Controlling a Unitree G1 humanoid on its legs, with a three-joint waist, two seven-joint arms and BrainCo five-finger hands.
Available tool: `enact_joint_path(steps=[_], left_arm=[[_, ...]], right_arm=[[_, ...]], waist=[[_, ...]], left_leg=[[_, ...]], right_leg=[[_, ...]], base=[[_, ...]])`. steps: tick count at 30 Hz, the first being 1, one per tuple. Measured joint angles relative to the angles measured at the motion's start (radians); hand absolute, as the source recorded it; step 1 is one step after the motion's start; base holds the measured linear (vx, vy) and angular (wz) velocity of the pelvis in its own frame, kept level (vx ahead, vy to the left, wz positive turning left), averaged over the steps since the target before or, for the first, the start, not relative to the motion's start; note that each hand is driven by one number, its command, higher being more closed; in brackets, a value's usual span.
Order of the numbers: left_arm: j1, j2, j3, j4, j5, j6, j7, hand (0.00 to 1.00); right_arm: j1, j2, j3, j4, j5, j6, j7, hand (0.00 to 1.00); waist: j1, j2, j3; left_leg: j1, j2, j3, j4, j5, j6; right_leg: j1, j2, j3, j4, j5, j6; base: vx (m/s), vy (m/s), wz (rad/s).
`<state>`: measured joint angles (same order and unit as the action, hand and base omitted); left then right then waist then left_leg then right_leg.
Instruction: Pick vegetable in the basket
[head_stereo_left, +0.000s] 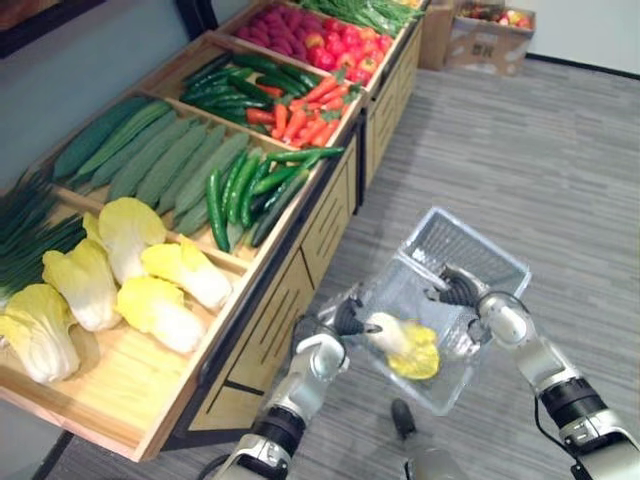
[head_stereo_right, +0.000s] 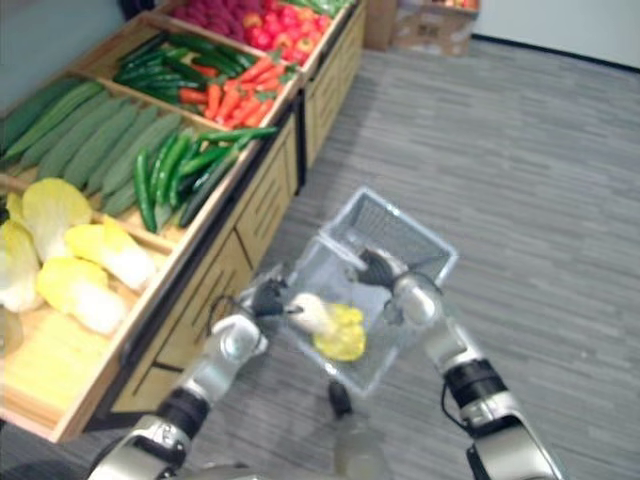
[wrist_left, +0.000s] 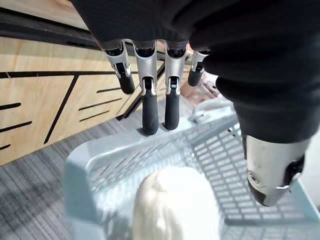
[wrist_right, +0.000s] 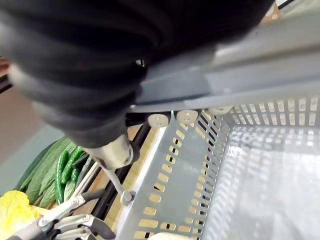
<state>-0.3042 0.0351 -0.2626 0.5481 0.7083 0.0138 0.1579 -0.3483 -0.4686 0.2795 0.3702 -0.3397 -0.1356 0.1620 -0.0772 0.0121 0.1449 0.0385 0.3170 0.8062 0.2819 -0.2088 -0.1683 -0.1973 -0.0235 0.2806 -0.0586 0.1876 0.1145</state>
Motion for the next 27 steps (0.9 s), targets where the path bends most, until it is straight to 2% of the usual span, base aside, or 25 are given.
enact_joint_path(steps=[5, 10, 14, 15, 17, 19, 20, 22, 23, 25, 26, 27], left_arm=[[-0.073, -0.002, 0.035, 0.040, -0.039, 0.034, 0.036, 0.00], [-0.093, -0.002, 0.033, 0.040, -0.039, 0.039, 0.039, 0.00], [-0.089, -0.002, 0.025, -0.019, -0.039, 0.039, 0.044, 0.00], [-0.080, -0.001, 0.021, -0.093, -0.040, 0.037, 0.049, 0.00], [-0.042, 0.000, 0.011, -0.236, -0.040, 0.018, 0.067, 0.00], [0.020, 0.004, 0.002, -0.389, -0.069, -0.023, 0.074, 0.00], [0.035, 0.006, 0.002, -0.418, -0.077, -0.030, 0.074, 0.00], [0.101, 0.011, 0.004, -0.505, -0.112, -0.081, 0.073, 0.00], [0.119, 0.013, 0.007, -0.530, -0.119, -0.086, 0.073, 0.00], [0.187, 0.018, 0.017, -0.618, -0.200, -0.112, 0.062, 0.00], [0.245, 0.034, 0.028, -0.681, -0.263, -0.145, 0.044, 0.00], [0.269, 0.041, 0.035, -0.705, -0.281, -0.157, 0.035, 0.00]], right_arm=[[0.074, 0.027, 0.017, 0.003, 0.046, 0.001, 0.041, 1.00], [0.084, 0.028, 0.035, 0.000, 0.083, 0.000, 0.056, 1.00], [0.109, 0.028, 0.039, 0.000, 0.083, -0.008, 0.065, 1.00], [0.126, 0.028, 0.033, 0.003, 0.083, -0.010, 0.062, 1.00], [0.166, 0.036, -0.009, 0.015, 0.083, -0.011, 0.060, 1.00], [0.228, 0.058, -0.081, 0.073, 0.083, -0.012, 0.052, 1.00], [0.241, 0.059, -0.091, 0.088, 0.083, -0.011, 0.045, 1.00], [0.301, 0.066, -0.144, 0.129, 0.080, -0.011, 0.021, 1.00], [0.310, 0.068, -0.161, 0.139, 0.080, -0.011, 0.019, 1.00], [0.337, 0.078, -0.216, 0.184, 0.065, -0.011, -0.009, 1.00], [0.355, 0.088, -0.267, 0.233, 0.061, -0.008, -0.032, 1.00], [0.360, 0.094, -0.283, 0.251, 0.058, -0.006, -0.043, 1.00]], waist=[[-0.001, 0.001, -0.001], [-0.001, -0.003, -0.015], [0.000, -0.007, -0.029], [-0.001, -0.008, -0.031], [0.000, -0.007, -0.035], [0.003, -0.005, -0.067], [0.004, -0.005, -0.072], [0.009, -0.006, -0.090], [0.010, -0.005, -0.090], [0.019, -0.006, -0.097], [0.029, -0.006, -0.102], [0.029, -0.006, -0.108]], left_leg=[[-0.011, -0.008, -0.017, 0.004, 0.000, 0.006], [-0.021, -0.008, -0.022, 0.009, -0.003, 0.010], [-0.028, -0.009, -0.035, 0.008, -0.003, 0.011], [-0.039, -0.012, -0.053, 0.007, -0.001, 0.015], [-0.043, -0.017, -0.078, 0.002, 0.002, 0.019], [-0.058, -0.024, -0.120, -0.005, 0.007, 0.027], [-0.060, -0.025, -0.131, -0.008, 0.010, 0.030], [-0.072, -0.048, -0.179, -0.034, 0.025, 0.040], [-0.074, -0.055, -0.190, -0.042, 0.031, 0.044], [-0.091, -0.083, -0.231, -0.069, 0.049, 0.056], [-0.095, -0.108, -0.268, -0.099, 0.066, 0.058], [-0.100, -0.117, -0.284, -0.114, 0.077, 0.062]], right_leg=[[-0.001, -0.012, -0.010, -0.008, 0.003, 0.004], [-0.006, -0.015, -0.017, -0.010, 0.004, 0.006], [-0.004, -0.020, -0.030, -0.012, 0.004, 0.006], [-0.002, -0.027, -0.047, -0.014, 0.004, 0.006], [0.014, -0.035, -0.070, -0.022, 0.003, 0.006], [0.029, -0.046, -0.111, -0.032, 0.003, 0.007], [0.033, -0.049, -0.119, -0.032, 0.003, 0.007], [0.047, -0.068, -0.165, -0.033, -0.002, 0.013], [0.050, -0.073, -0.174, -0.032, -0.003, 0.014], [0.054, -0.096, -0.211, -0.030, -0.011, 0.023], [0.061, -0.115, -0.247, -0.028, -0.017, 0.025], [0.062, -0.123, -0.261, -0.026, -0.023, 0.027]], base=[[-0.03, 0.002, 0.08], [-0.01, 0.002, 0.04], [0.00, 0.004, 0.10], [-0.02, -0.001, 0.33], [-0.01, -0.001, 0.42], [0.00, 0.004, 0.49], [-0.01, 0.004, 0.50], [-0.02, 0.007, 0.60], [-0.03, 0.008, 0.62], [-0.06, 0.014, 0.68], [-0.05, 0.014, 0.76], [-0.03, 0.007, 0.90]])
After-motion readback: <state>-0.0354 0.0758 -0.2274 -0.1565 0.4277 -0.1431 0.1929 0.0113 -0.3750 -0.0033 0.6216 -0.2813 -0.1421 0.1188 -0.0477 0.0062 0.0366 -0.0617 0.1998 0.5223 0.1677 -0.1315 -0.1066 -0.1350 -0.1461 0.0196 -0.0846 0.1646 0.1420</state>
